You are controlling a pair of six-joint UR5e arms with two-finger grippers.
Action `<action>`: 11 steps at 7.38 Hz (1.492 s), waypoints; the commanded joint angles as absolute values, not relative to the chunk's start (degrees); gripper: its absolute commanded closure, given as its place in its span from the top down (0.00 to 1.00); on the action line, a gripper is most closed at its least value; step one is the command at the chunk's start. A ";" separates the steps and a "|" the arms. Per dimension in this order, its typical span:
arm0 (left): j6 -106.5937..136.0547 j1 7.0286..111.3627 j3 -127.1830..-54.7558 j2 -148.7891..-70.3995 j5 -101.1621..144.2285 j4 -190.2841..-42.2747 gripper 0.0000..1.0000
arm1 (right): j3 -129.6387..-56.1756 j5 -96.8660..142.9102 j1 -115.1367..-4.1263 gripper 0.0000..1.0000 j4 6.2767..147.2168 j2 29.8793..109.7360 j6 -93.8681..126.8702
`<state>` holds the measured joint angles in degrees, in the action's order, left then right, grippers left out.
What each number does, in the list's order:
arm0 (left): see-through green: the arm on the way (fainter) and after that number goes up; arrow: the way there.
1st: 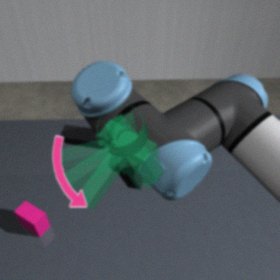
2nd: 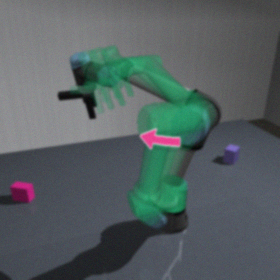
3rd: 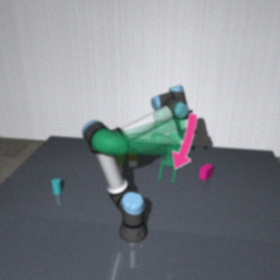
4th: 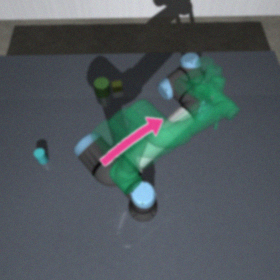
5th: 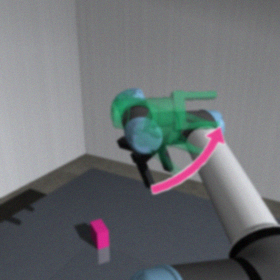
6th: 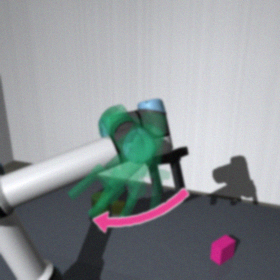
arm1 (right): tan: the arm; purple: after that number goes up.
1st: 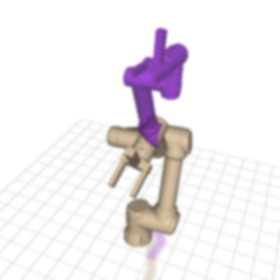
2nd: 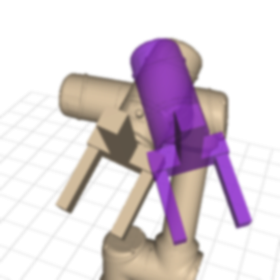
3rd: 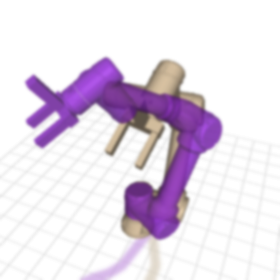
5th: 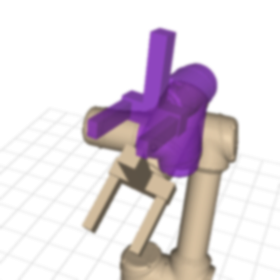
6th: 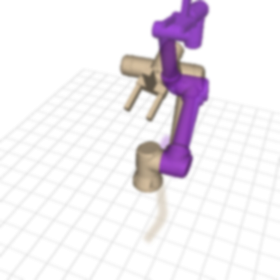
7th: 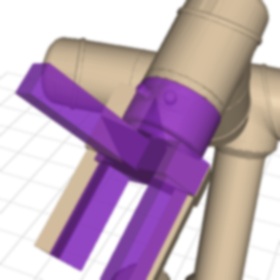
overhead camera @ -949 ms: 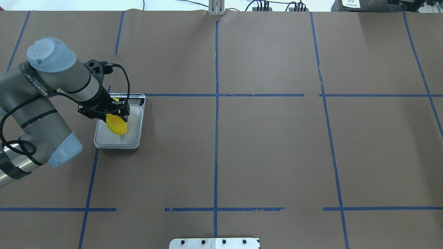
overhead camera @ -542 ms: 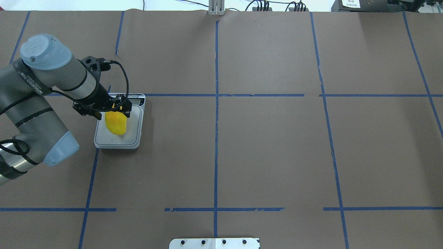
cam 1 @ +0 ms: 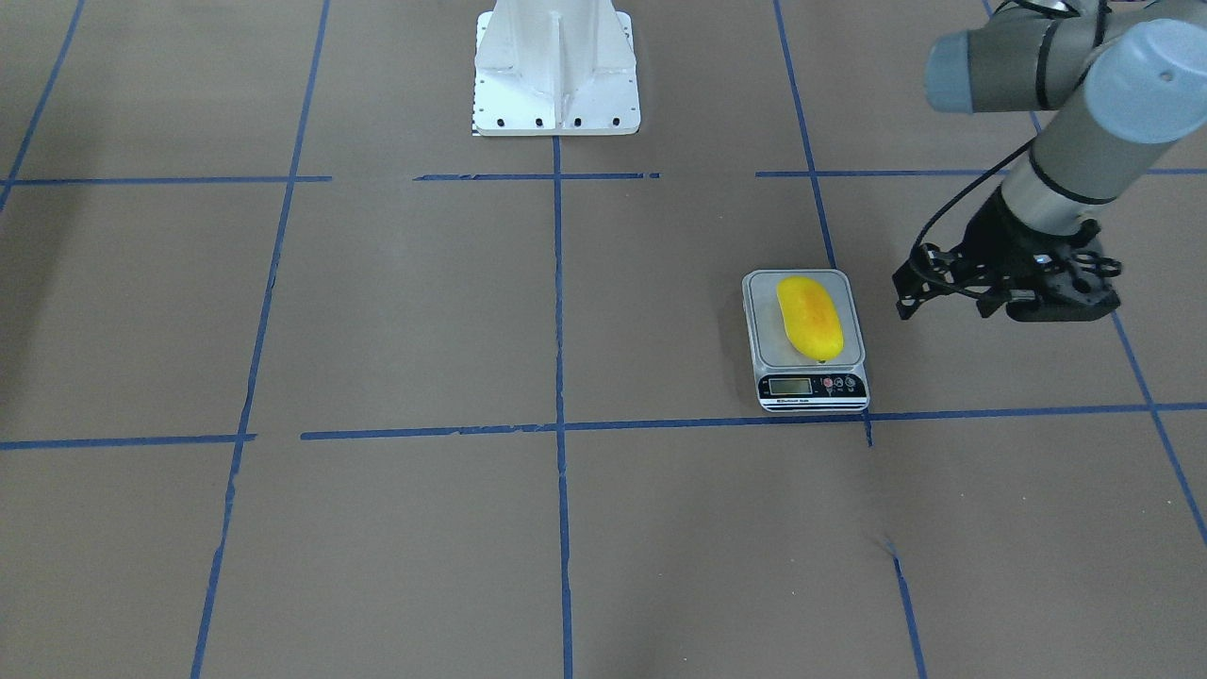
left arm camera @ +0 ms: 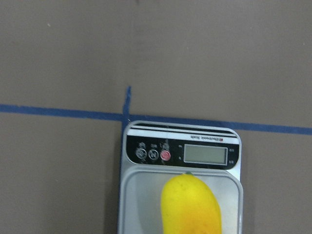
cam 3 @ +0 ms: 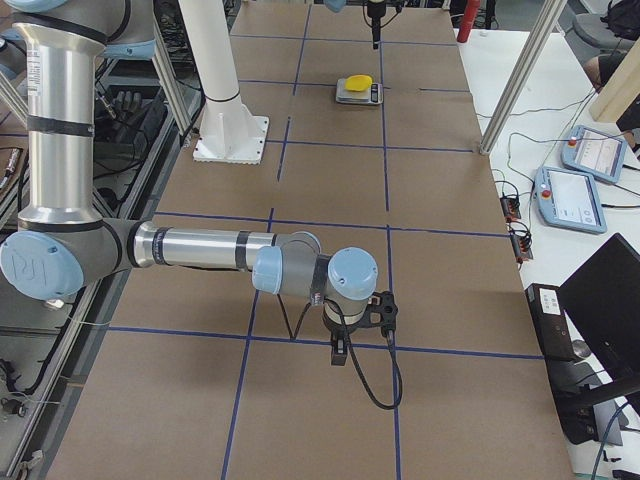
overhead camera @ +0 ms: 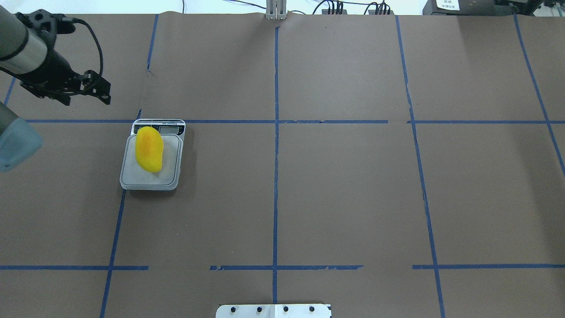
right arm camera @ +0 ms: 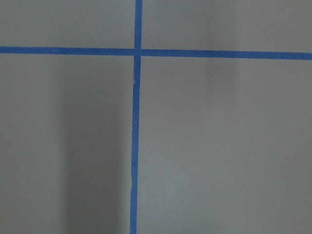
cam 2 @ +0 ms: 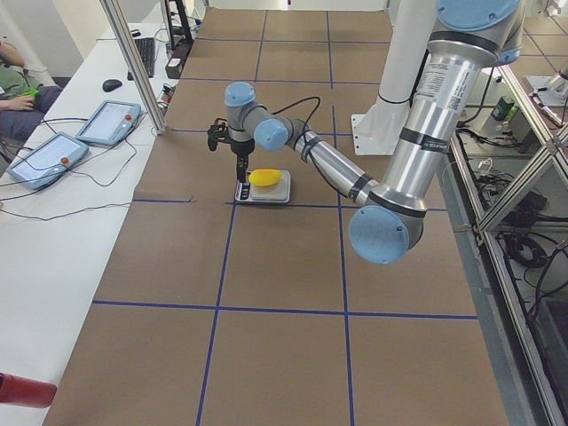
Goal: Weigh mango
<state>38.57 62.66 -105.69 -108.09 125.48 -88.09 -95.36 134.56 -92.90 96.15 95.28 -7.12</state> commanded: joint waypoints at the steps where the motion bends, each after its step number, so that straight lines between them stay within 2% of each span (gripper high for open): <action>1: 17.22 76.31 -104.86 -103.92 126.03 -82.71 1.00 | -95.36 134.56 -92.90 1.00 96.07 95.27 -7.12; 2: 9.22 82.03 -103.81 -99.28 128.12 -82.88 1.00 | -95.36 134.56 -92.90 1.00 96.06 95.27 -7.12; 3: -0.52 88.27 -99.27 -94.44 133.10 -83.58 1.00 | -95.36 134.56 -92.90 1.00 96.15 95.36 -7.12; 5: -8.25 91.84 -92.04 -92.21 134.91 -83.58 1.00 | -95.36 134.56 -92.90 1.00 96.15 95.36 -7.12; 11: -8.17 91.67 -91.50 -90.97 134.91 -83.50 1.00 | -95.36 134.56 -92.90 1.00 96.15 95.27 -7.12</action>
